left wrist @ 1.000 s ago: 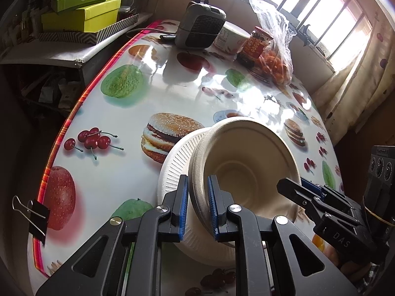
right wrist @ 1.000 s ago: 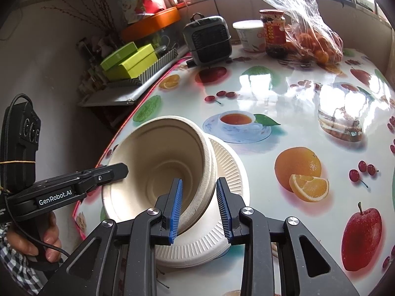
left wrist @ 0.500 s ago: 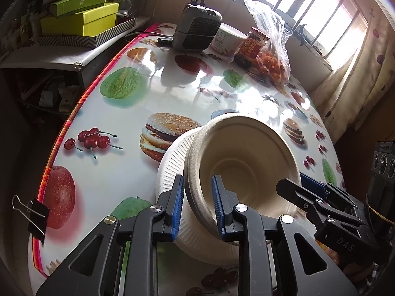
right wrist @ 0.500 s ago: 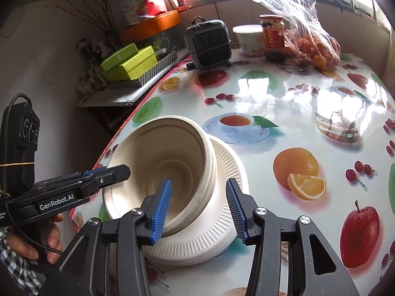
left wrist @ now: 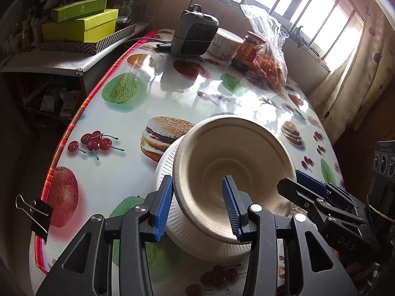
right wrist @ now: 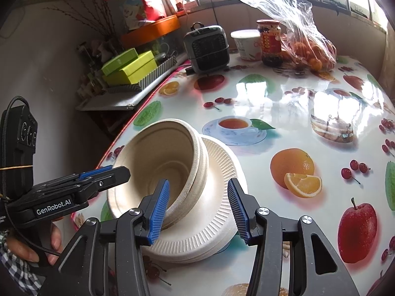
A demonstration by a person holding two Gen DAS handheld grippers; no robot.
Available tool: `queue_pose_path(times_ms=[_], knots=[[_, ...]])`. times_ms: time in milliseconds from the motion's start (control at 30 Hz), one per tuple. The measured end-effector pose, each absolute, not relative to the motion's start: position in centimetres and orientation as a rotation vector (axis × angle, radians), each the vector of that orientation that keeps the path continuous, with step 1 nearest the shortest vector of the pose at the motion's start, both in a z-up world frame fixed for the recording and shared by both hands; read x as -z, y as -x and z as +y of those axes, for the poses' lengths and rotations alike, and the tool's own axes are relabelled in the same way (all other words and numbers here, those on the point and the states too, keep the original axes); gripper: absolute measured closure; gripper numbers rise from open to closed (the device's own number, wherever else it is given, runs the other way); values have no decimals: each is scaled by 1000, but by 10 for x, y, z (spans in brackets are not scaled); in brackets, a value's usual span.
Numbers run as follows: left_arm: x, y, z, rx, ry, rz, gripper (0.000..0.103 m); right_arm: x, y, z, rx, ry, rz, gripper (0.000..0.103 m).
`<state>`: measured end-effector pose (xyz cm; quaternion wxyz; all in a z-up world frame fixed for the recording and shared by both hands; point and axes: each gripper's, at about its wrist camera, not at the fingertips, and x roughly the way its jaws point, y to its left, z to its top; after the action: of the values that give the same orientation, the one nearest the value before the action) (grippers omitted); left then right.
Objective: Organize plates and bowls
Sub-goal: 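Lower the bowls onto the plates, open both grippers and pull back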
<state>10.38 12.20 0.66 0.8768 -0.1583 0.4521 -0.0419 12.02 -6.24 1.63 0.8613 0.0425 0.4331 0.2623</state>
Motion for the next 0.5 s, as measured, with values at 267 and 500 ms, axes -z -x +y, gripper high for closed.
queue_pose_path(times_ms=[267,500], knots=[[-17,-84,119,51,307,880,61,-25,-101,-64,-528,-54,848,48],[-25,-60,107,-4,225,830,60,-30,-76,-72,-510,-33,790,40]])
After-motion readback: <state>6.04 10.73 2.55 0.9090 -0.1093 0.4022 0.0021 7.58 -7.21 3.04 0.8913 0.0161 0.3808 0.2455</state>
